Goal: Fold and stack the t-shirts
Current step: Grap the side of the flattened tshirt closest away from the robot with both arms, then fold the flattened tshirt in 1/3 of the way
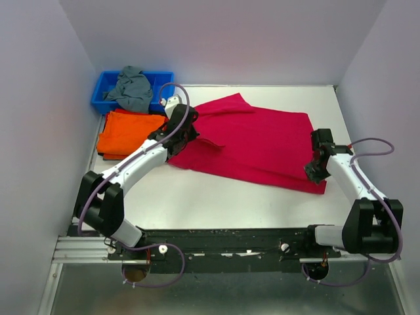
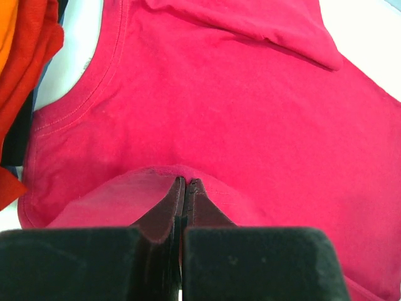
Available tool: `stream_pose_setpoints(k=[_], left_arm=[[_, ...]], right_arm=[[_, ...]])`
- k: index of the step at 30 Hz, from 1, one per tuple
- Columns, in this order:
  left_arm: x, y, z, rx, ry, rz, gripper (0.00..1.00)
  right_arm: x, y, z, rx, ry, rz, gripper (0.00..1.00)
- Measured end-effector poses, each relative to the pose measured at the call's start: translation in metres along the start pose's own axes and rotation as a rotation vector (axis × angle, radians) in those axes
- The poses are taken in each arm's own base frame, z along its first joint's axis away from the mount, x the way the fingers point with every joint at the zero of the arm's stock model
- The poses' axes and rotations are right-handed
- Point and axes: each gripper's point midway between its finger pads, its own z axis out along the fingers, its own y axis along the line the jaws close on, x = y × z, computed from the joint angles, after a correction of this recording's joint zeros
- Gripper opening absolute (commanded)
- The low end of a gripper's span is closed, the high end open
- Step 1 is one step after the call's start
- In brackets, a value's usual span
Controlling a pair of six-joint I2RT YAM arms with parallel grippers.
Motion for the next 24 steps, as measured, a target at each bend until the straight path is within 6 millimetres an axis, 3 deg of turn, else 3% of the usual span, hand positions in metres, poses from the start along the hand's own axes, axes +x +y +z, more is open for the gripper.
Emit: stream_pose_setpoints(k=[7, 15, 24], left_arm=[[-0.01, -0.012, 0.014, 0.004, -0.017, 0.028, 0.0], [-0.03, -0.037, 0.033, 0.026, -0.044, 0.04, 0.0], [-0.033, -0.032, 0.05, 0.0, -0.037, 0.036, 0.0]], right_arm=[[-0.014, 0.024, 0.008, 0.004, -0.001, -0.005, 0.01], [-0.02, 0.033, 0.018, 0.015, 0.002, -0.011, 0.01], [-0.031, 0.039, 0.022, -0.025, 0.006, -0.006, 0.01]])
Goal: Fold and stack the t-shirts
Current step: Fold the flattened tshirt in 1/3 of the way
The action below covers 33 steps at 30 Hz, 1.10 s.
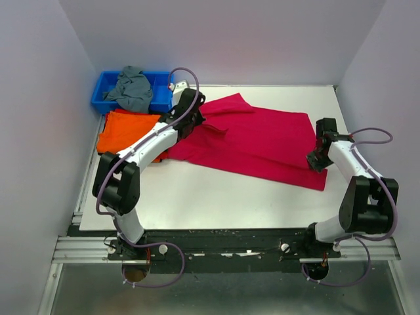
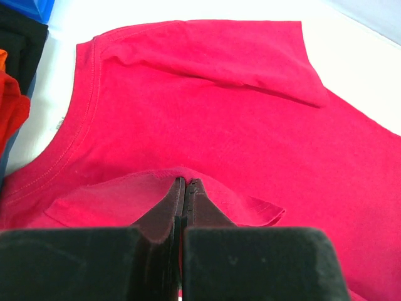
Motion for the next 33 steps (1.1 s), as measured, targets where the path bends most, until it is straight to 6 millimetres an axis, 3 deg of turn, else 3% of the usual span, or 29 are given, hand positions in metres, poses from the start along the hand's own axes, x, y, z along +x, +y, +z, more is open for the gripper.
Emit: stream_pose_setpoints(k=[8, 18, 24, 33], left_arm=[[-0.007, -0.001, 0.015, -0.007, -0.001, -0.011, 0.0], [-0.014, -0.017, 0.035, 0.013, 0.002, -0.013, 0.0], [-0.011, -0.015, 0.048, 0.003, 0.016, -0.014, 0.0], [-0.021, -0.014, 0.052, 0.004, 0.009, -0.027, 0.0]], right_arm=[[-0.008, 0.016, 0.008, -0.024, 0.019, -0.011, 0.01], [-0.014, 0.022, 0.015, -0.037, 0.032, -0.005, 0.01], [-0.014, 0.025, 0.022, -0.031, 0.046, -0.001, 0.01], [-0.015, 0.025, 0.027, -0.027, 0.061, 0.012, 0.01]])
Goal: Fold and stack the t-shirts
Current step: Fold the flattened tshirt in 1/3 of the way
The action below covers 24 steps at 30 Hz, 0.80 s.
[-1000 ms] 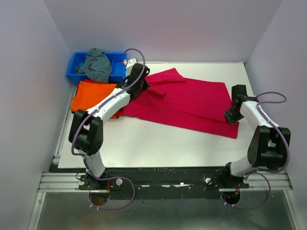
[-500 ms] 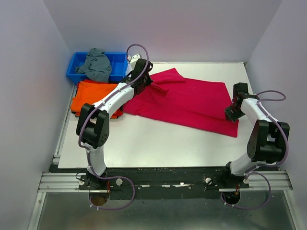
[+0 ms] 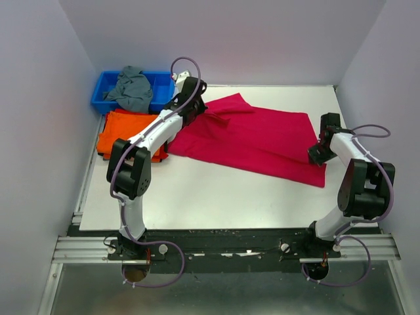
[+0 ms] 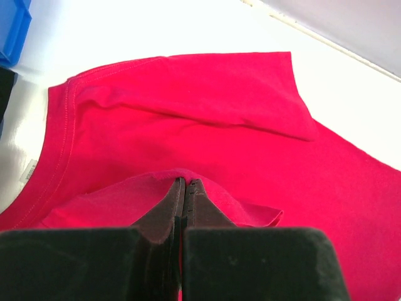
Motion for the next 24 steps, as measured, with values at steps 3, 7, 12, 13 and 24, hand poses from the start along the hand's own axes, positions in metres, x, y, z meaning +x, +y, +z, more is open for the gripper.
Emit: stream_pose_setpoints(k=[3, 7, 12, 13, 24], left_arm=[[-0.004, -0.002, -0.001, 0.01, -0.003, -0.004, 0.0], [-0.004, -0.003, -0.001, 0.018, 0.002, -0.008, 0.0], [-0.005, -0.002, 0.0, 0.017, 0.003, -0.012, 0.0], [-0.005, -0.002, 0.0, 0.019, 0.003, -0.014, 0.0], [-0.009, -0.002, 0.008, 0.031, 0.009, -0.04, 0.64]], right_arm=[[-0.003, 0.004, -0.001, -0.013, -0.001, 0.006, 0.01], [-0.005, 0.007, -0.001, -0.026, -0.001, 0.013, 0.01], [-0.008, 0.015, 0.002, -0.04, 0.01, 0.016, 0.01], [-0.008, 0.016, 0.003, -0.041, 0.011, 0.016, 0.01], [-0.011, 0.019, 0.005, -0.046, 0.002, 0.009, 0.58]])
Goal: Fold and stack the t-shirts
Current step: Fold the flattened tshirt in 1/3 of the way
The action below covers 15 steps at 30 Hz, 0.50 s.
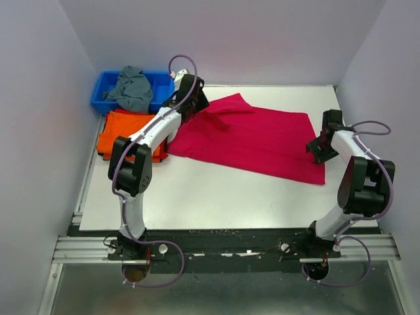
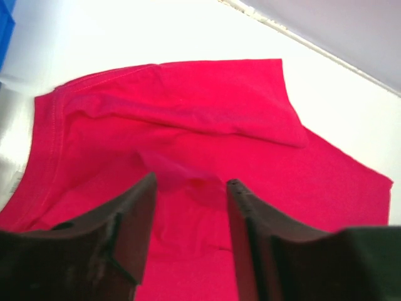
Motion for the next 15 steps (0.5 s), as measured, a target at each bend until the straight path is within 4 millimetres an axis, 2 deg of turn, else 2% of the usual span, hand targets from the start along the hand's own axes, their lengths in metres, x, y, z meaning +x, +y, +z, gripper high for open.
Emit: stream_pose_setpoints(k=[8, 11, 13, 15], left_arm=[[-0.007, 0.009, 0.011, 0.006, 0.016, -0.017, 0.64], [-0.013, 0.013, 0.007, 0.006, 0.009, -0.022, 0.64], [-0.014, 0.019, -0.005, -0.002, 0.012, -0.027, 0.64], [-0.009, 0.026, -0.021, -0.01, 0.019, -0.033, 0.64]], right_arm=[[-0.009, -0.003, -0.042, -0.118, -0.085, 0.027, 0.54], [0.0, -0.018, -0.051, -0.132, -0.095, 0.041, 0.51], [0.011, -0.033, -0.05, -0.12, -0.085, 0.053, 0.51], [0.026, -0.052, -0.045, -0.095, -0.067, 0.063, 0.46]])
